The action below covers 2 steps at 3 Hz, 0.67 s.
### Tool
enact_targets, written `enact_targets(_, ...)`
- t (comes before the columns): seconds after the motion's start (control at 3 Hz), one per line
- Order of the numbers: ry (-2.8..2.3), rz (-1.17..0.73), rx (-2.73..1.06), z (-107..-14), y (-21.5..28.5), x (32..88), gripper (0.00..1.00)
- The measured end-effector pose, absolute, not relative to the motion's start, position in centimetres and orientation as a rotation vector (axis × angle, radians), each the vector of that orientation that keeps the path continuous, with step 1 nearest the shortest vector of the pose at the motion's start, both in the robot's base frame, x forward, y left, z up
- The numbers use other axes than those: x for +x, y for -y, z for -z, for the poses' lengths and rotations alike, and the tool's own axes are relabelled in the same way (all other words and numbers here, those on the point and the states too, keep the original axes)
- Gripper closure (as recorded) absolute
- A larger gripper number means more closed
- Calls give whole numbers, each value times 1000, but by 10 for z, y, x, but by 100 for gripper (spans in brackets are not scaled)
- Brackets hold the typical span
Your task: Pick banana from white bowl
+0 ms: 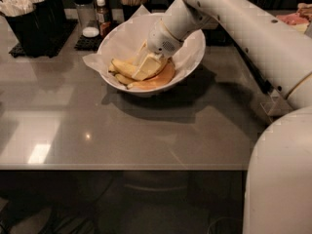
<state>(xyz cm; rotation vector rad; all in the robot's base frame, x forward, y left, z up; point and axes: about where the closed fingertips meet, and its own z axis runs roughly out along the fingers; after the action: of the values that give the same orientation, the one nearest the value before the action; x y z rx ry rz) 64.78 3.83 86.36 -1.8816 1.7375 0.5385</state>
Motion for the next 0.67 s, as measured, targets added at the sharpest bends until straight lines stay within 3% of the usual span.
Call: enact_targets(0.67,-1585,-461,-1803,-937,-14,625,100)
